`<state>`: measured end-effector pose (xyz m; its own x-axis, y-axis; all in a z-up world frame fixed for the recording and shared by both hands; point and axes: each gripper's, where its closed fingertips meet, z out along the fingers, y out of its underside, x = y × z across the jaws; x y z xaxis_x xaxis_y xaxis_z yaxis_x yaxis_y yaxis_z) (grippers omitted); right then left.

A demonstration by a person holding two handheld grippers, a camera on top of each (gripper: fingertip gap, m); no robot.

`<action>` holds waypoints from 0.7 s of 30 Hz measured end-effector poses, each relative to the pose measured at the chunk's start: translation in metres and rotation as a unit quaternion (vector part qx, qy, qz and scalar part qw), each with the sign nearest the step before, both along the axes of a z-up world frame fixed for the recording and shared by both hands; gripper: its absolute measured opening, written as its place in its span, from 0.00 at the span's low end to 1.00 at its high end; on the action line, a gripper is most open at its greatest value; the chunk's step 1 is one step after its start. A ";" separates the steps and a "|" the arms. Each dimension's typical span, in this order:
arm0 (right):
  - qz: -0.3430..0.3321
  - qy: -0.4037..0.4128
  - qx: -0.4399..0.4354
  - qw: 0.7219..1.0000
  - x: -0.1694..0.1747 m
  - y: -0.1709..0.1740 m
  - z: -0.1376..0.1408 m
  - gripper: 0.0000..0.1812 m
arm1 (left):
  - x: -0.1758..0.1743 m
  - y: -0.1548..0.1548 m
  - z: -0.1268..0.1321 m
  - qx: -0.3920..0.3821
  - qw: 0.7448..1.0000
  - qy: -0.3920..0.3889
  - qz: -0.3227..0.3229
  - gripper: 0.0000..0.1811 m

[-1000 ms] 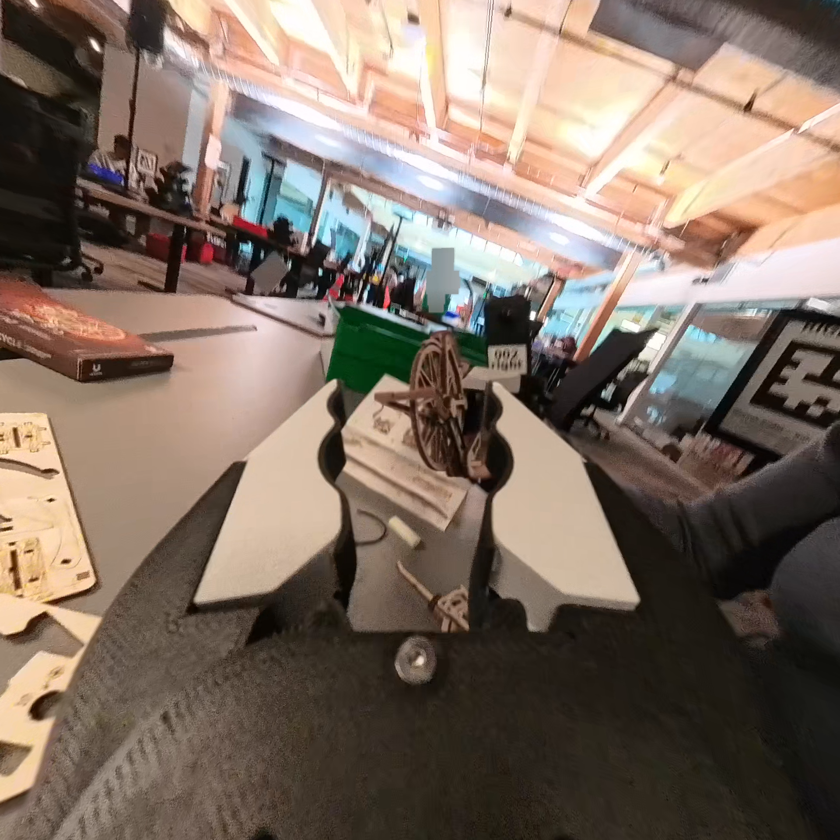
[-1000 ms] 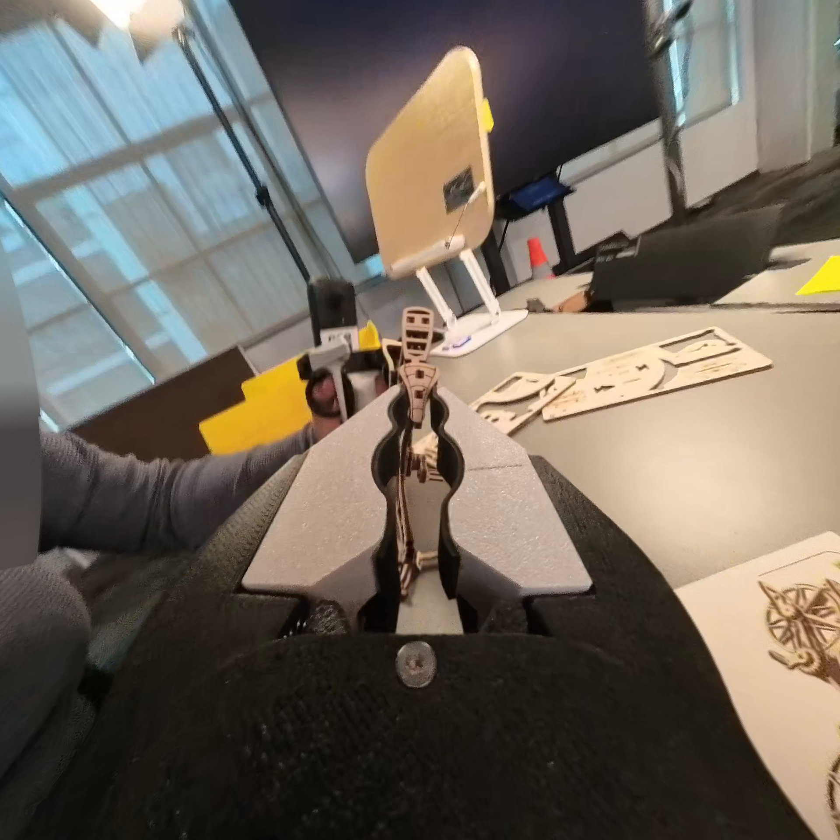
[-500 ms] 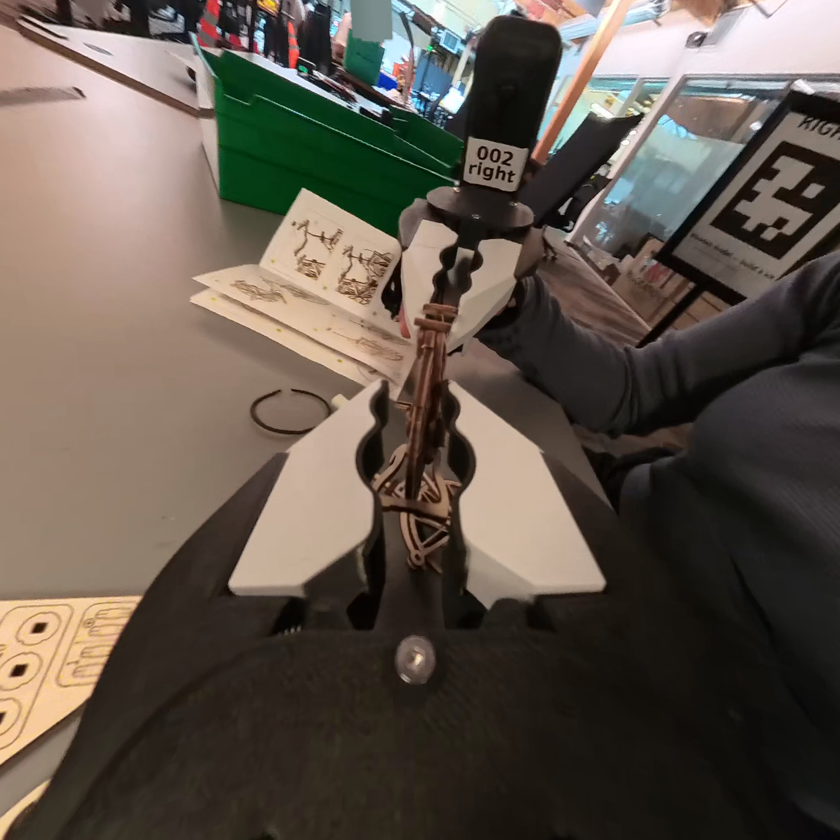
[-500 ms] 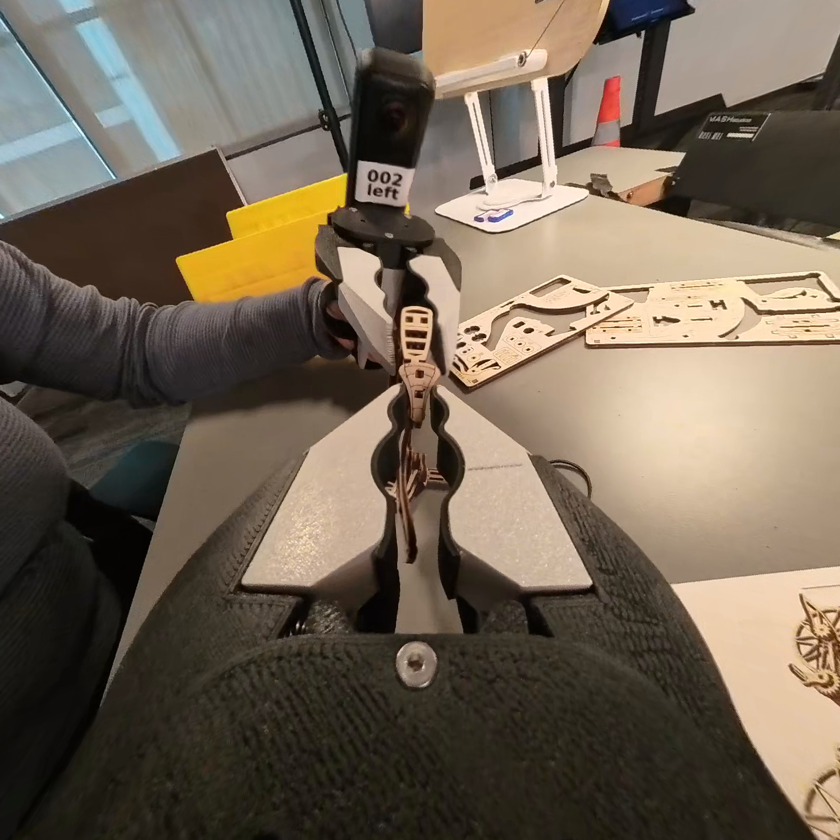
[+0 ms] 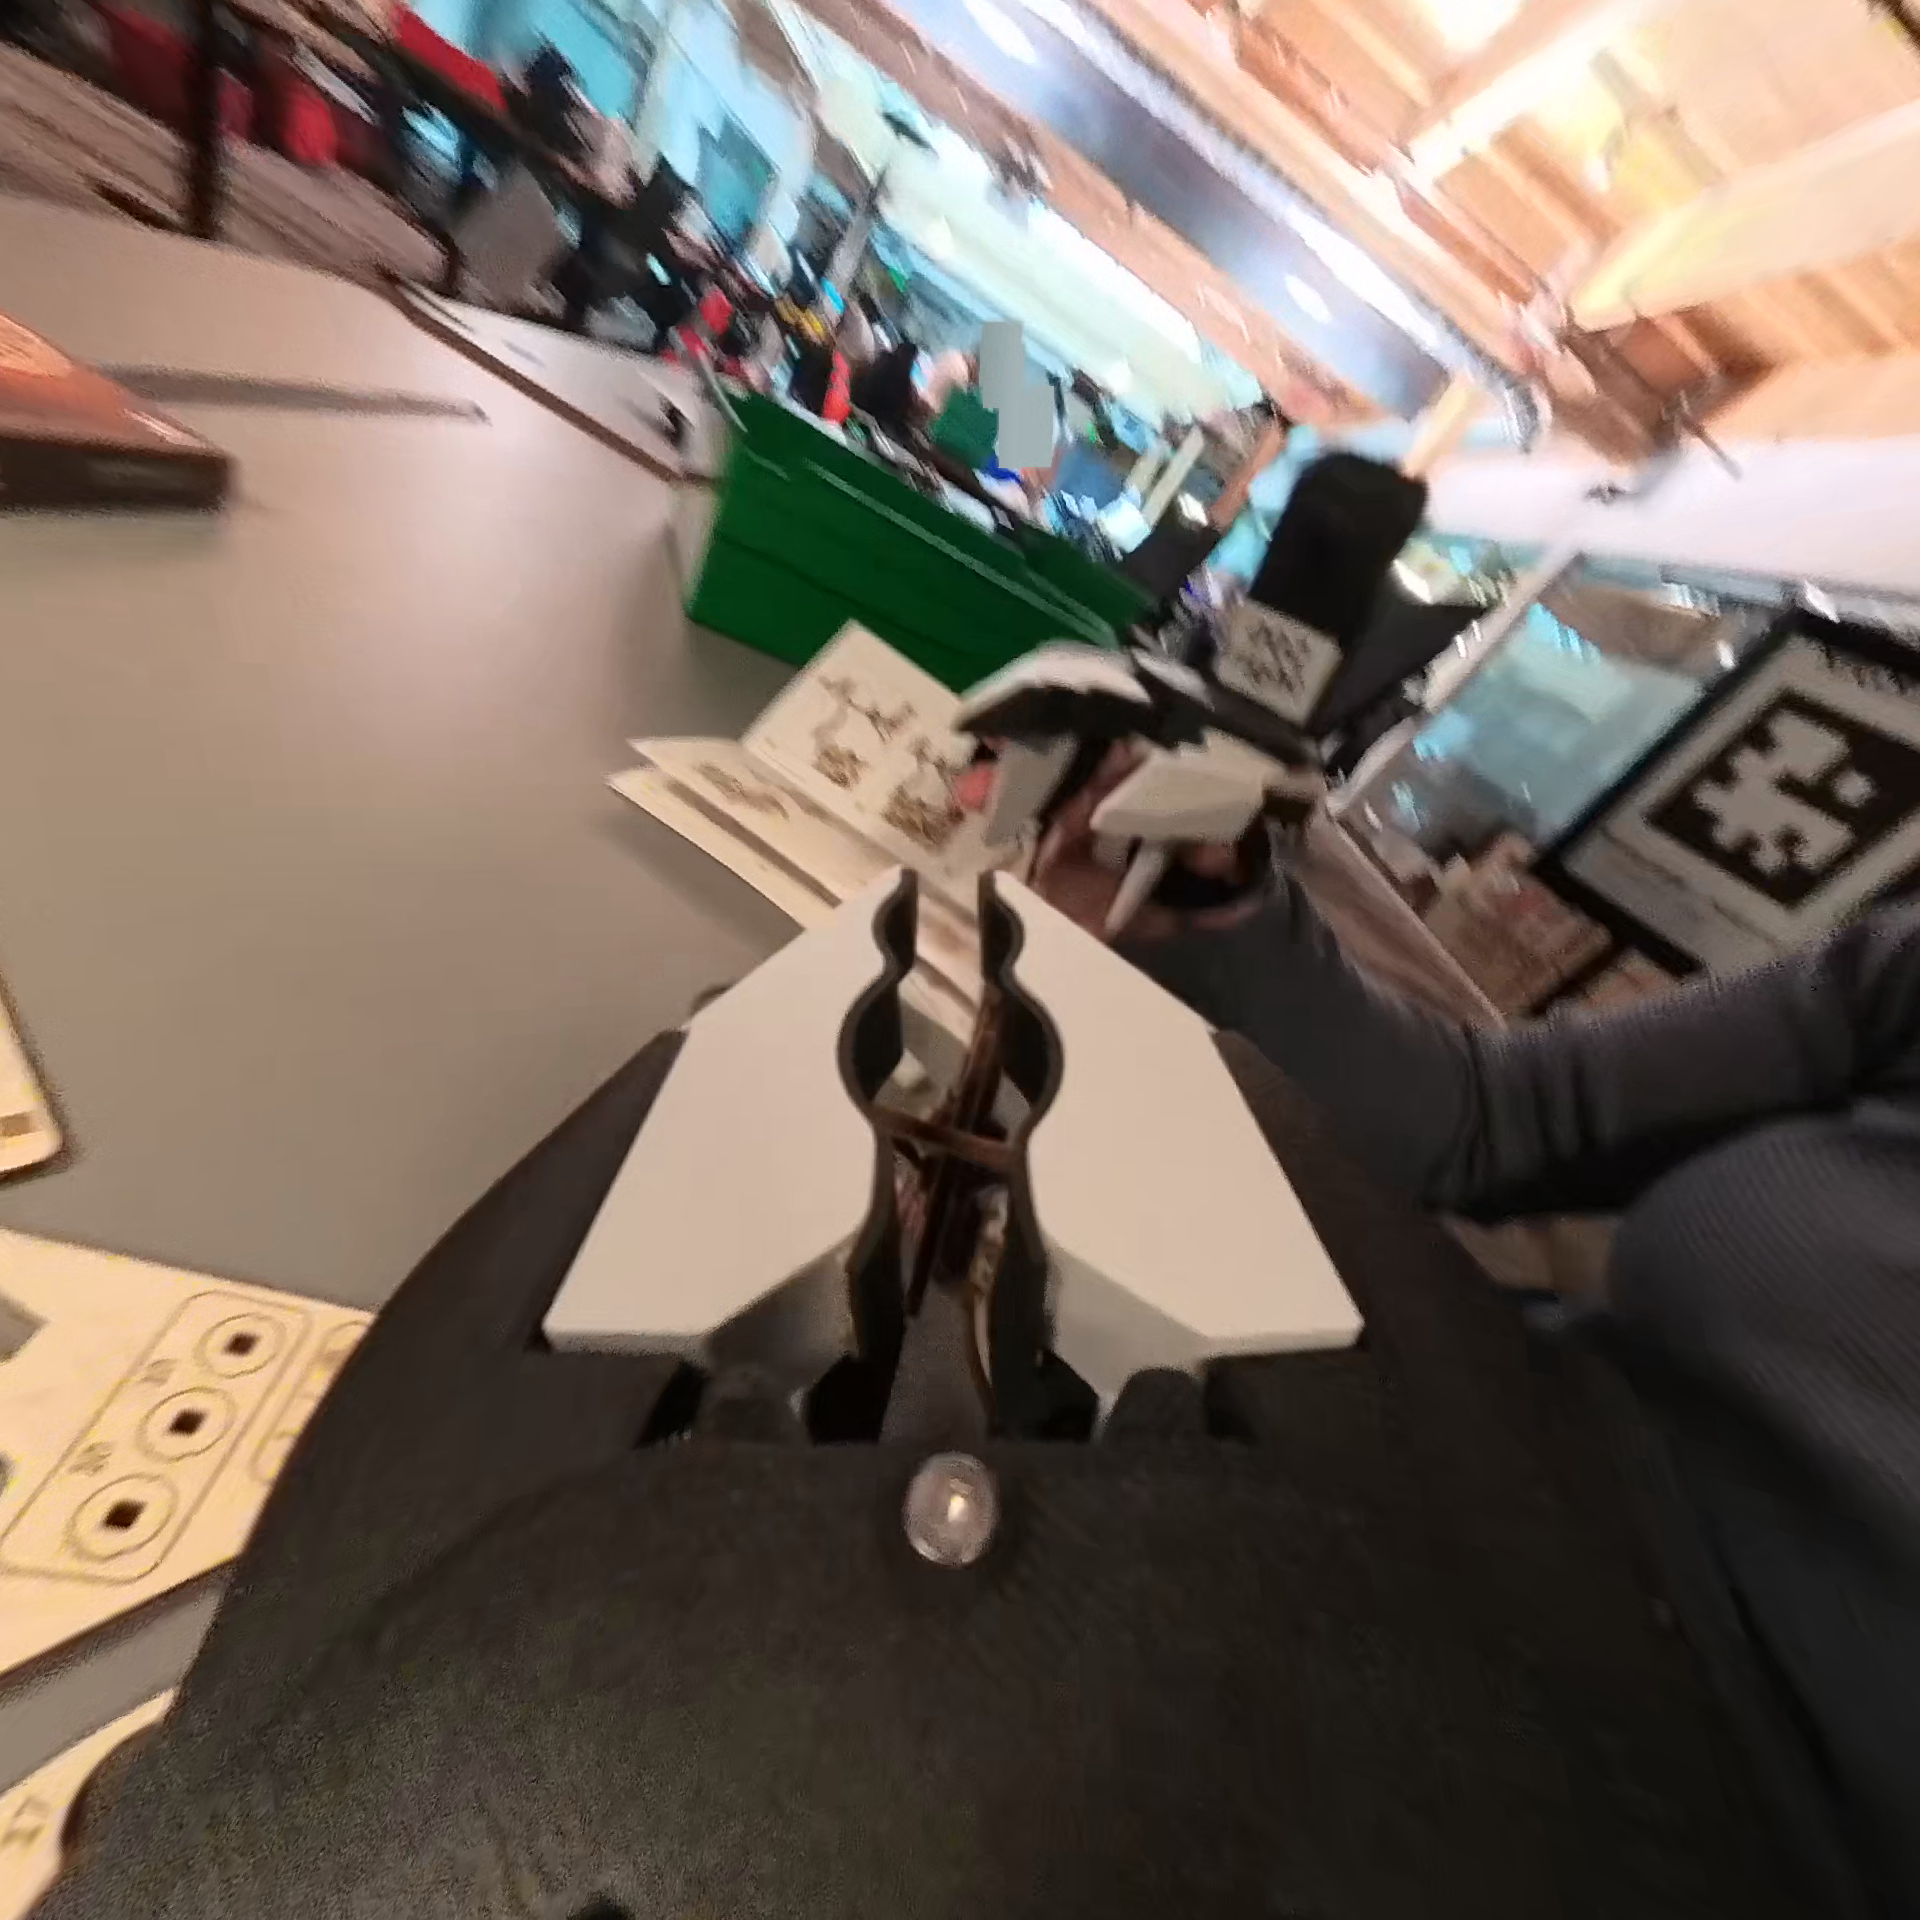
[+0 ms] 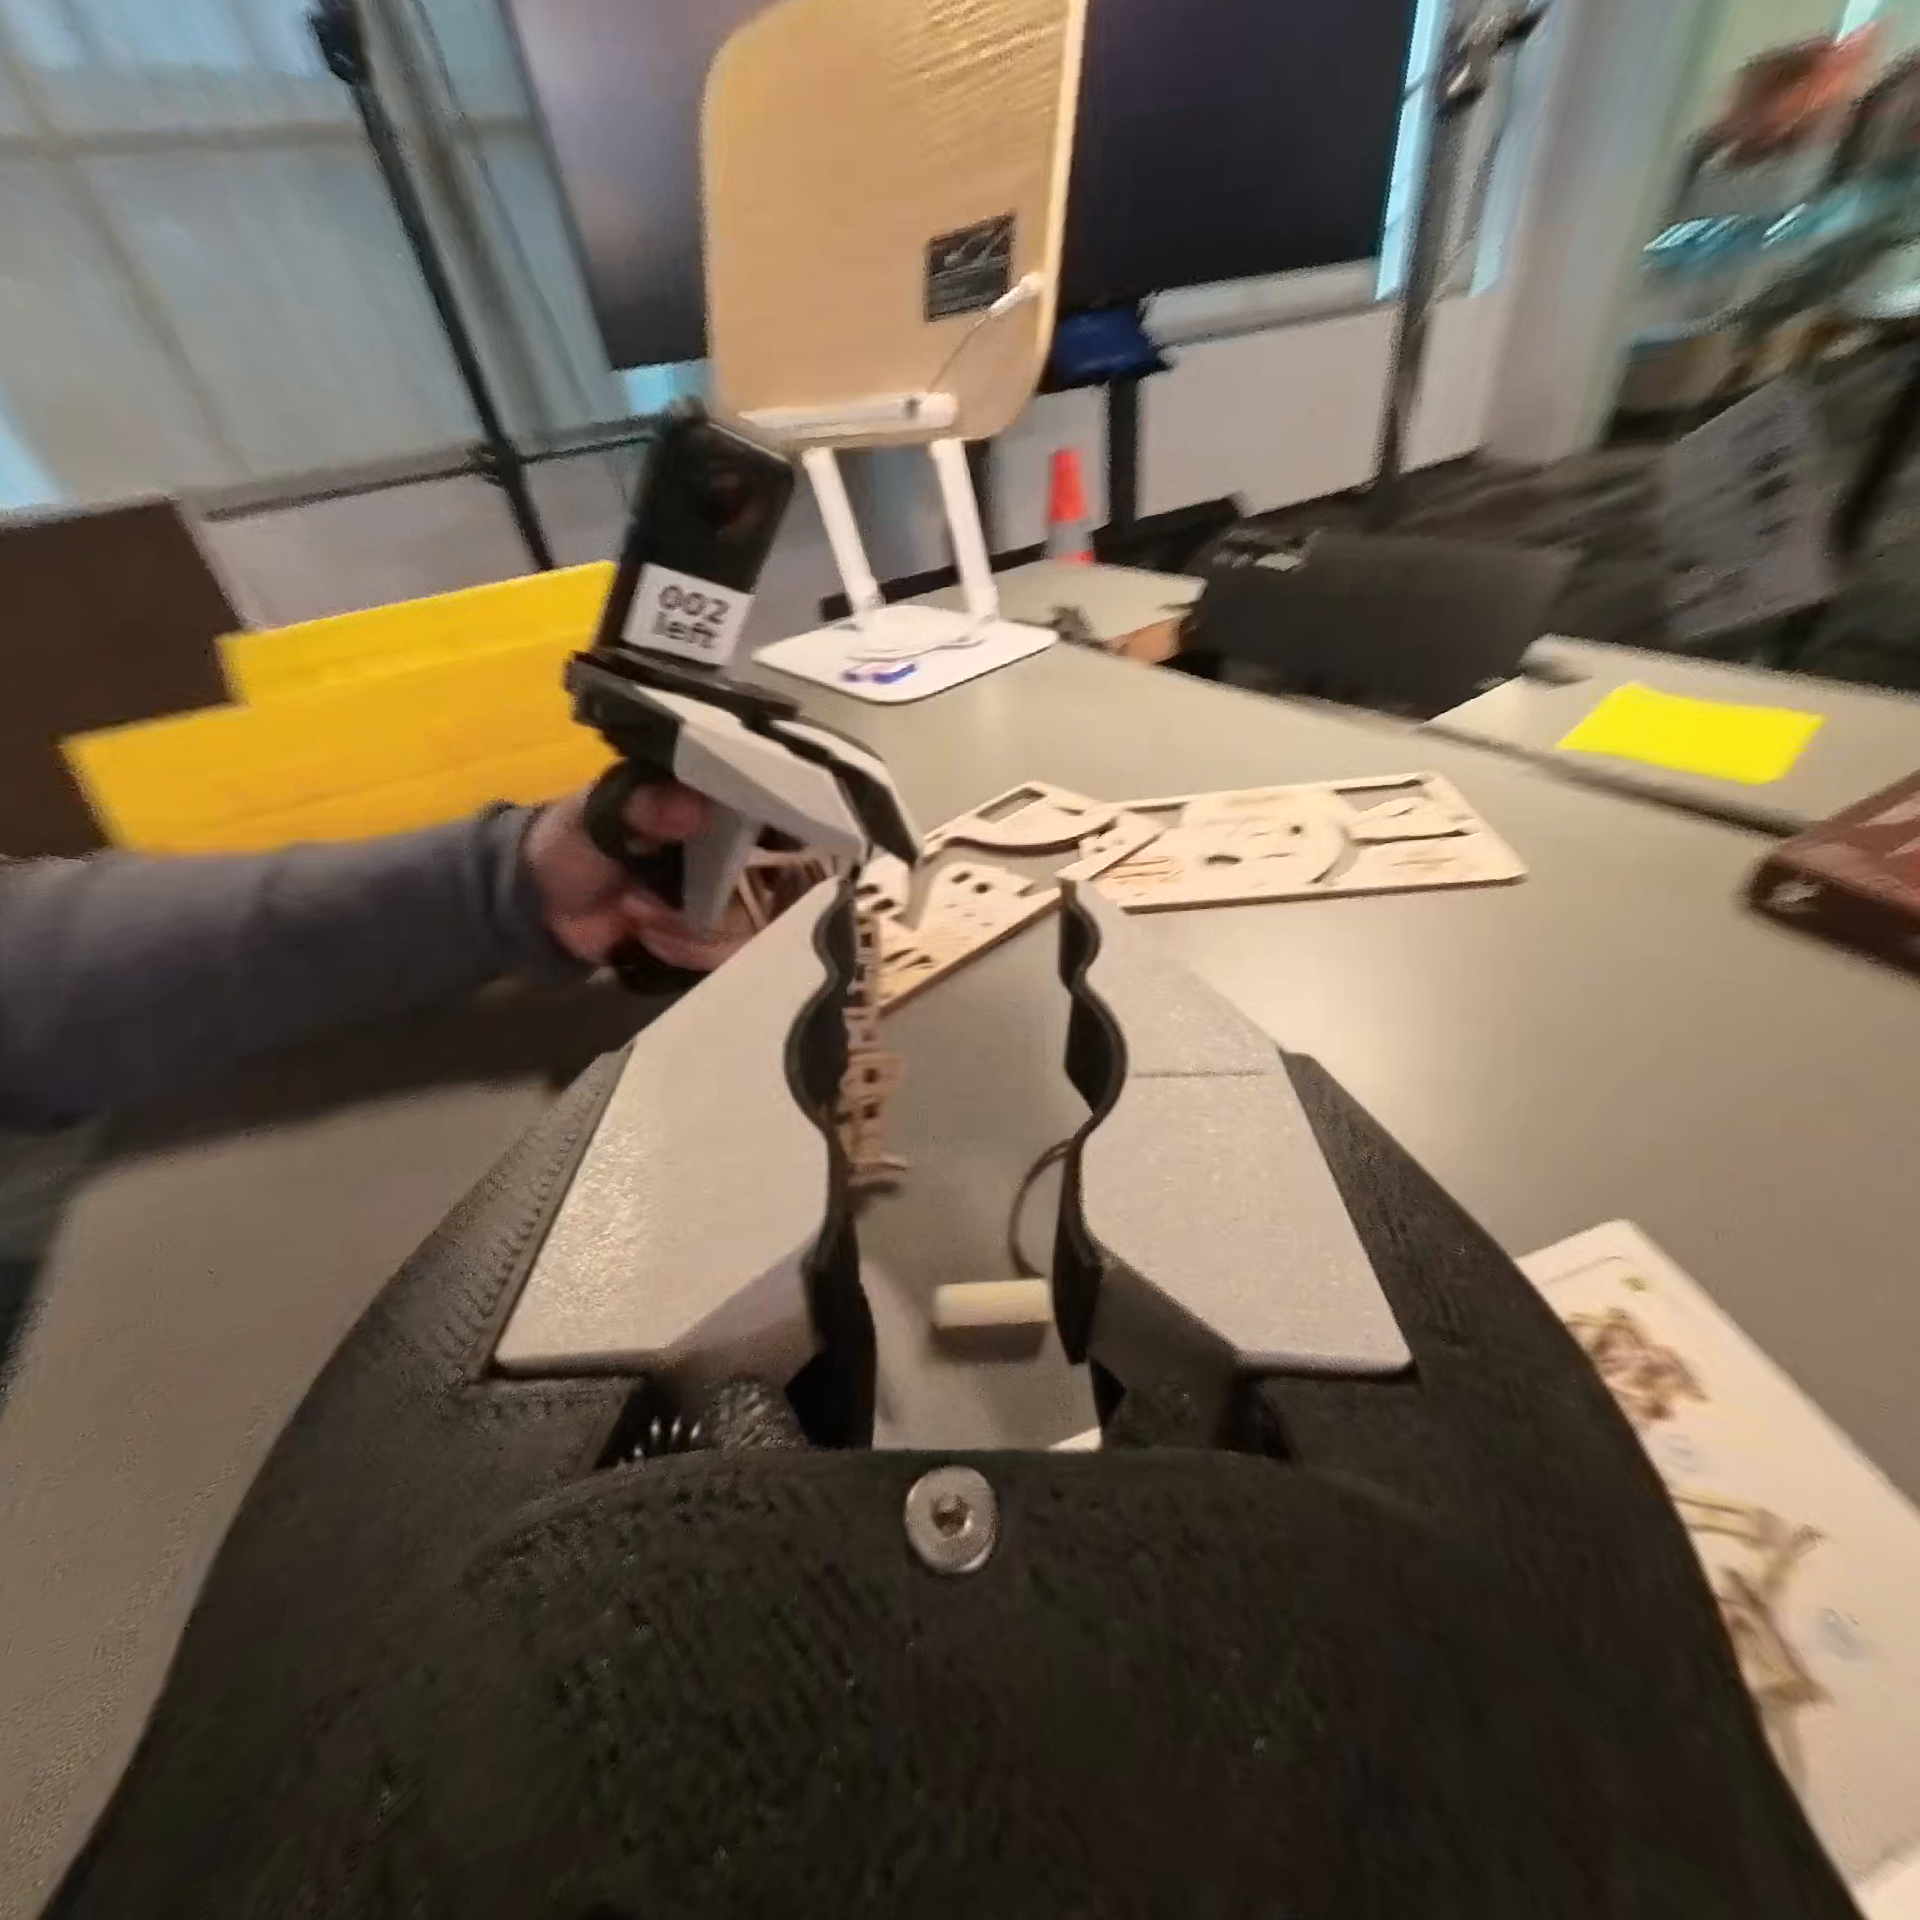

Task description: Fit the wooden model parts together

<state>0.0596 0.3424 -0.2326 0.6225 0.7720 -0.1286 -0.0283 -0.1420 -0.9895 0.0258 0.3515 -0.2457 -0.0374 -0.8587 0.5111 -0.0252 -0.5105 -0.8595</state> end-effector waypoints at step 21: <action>0.037 -0.344 0.233 0.909 -0.008 -0.078 -0.036 0.16 | -0.013 0.026 -0.001 0.062 0.994 0.015 0.091 0.09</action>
